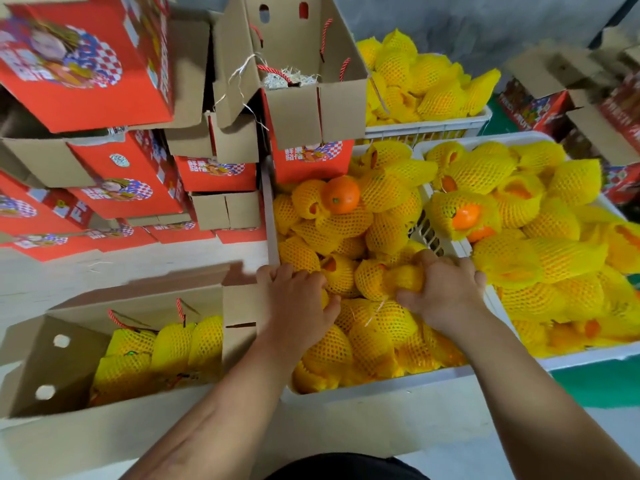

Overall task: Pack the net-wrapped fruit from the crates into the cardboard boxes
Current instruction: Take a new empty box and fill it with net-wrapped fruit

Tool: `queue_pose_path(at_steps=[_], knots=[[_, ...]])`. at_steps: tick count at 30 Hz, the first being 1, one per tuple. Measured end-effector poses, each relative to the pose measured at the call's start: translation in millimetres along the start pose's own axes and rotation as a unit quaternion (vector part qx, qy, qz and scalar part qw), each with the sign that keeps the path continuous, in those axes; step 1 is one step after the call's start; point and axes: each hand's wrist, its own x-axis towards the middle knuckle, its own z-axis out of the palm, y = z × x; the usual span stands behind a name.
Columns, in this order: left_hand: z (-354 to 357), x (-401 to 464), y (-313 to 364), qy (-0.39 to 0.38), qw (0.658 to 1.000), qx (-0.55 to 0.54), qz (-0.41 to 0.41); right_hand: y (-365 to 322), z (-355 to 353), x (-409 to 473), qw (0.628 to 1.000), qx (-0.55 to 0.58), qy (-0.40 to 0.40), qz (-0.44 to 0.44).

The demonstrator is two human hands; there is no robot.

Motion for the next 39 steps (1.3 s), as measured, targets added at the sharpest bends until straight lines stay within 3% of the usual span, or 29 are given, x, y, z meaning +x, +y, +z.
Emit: queue_pose_path(at_steps=[2,5,9,12,13,16,17,20,21,23,25,26,27,29,35,39], knots=[[-2.9,-1.6,0.9,-0.003,0.999,-0.042,0.002,-3.7,-7.3,-4.0,0.972,0.231,-0.023,-0.018],[-9.2,-6.1,-0.9,0.008,0.998,-0.060,0.022,-33.3,-4.3,-17.3,0.837,0.532,-0.127,-0.005],[-14.7,-8.2,-7.7,-0.020,0.990,-0.140,-0.019,-72.2,23.9,-36.5,0.739,0.650,-0.174,0.020],[-19.2,-9.2,-5.7,0.026,0.978,-0.204,-0.026,-72.9,23.3,-32.7,0.586,0.771,-0.242,0.053],[-19.8,-9.9,-4.8,0.031,0.976,-0.211,-0.033,-70.6,19.9,-27.4,0.575,0.780,-0.237,0.069],[-22.6,-13.1,-4.4,0.017,0.975,-0.215,-0.049,-67.7,13.4,-6.7,0.650,0.726,-0.192,0.113],[-23.4,-13.1,-4.1,0.013,0.974,-0.221,-0.052,-71.1,10.6,-2.7,0.659,0.717,-0.192,0.124],[-24.2,-14.2,-2.4,0.041,0.970,-0.238,-0.024,-87.8,9.3,6.2,0.636,0.738,-0.169,0.148],[-24.3,-15.1,-2.1,0.051,0.969,-0.240,-0.017,-90.2,10.2,6.3,0.661,0.727,-0.126,0.140],[-24.0,-15.6,-3.2,0.061,0.967,-0.245,-0.018,-79.5,12.6,5.7,0.793,0.605,0.000,0.075],[-22.8,-15.2,-4.1,0.075,0.965,-0.252,-0.017,-45.2,17.6,5.1,0.957,0.283,0.067,0.011],[-22.6,-14.9,-4.6,0.082,0.963,-0.258,-0.018,-25.5,19.4,2.9,0.995,0.097,0.032,0.004],[-22.8,-14.4,-4.9,0.086,0.960,-0.264,-0.021,-10.0,20.1,0.6,0.999,-0.044,-0.022,0.003],[-22.2,-13.9,-5.4,0.085,0.957,-0.277,-0.029,3.0,26.3,-3.2,0.984,-0.155,-0.092,0.003],[-21.2,-14.6,-2.9,0.108,0.956,-0.272,-0.020,-11.6,40.1,-13.3,0.989,-0.095,-0.114,0.019],[-22.5,-13.7,-2.9,0.102,0.960,-0.260,-0.015,-3.7,32.0,-13.1,0.983,-0.118,-0.141,-0.004]])
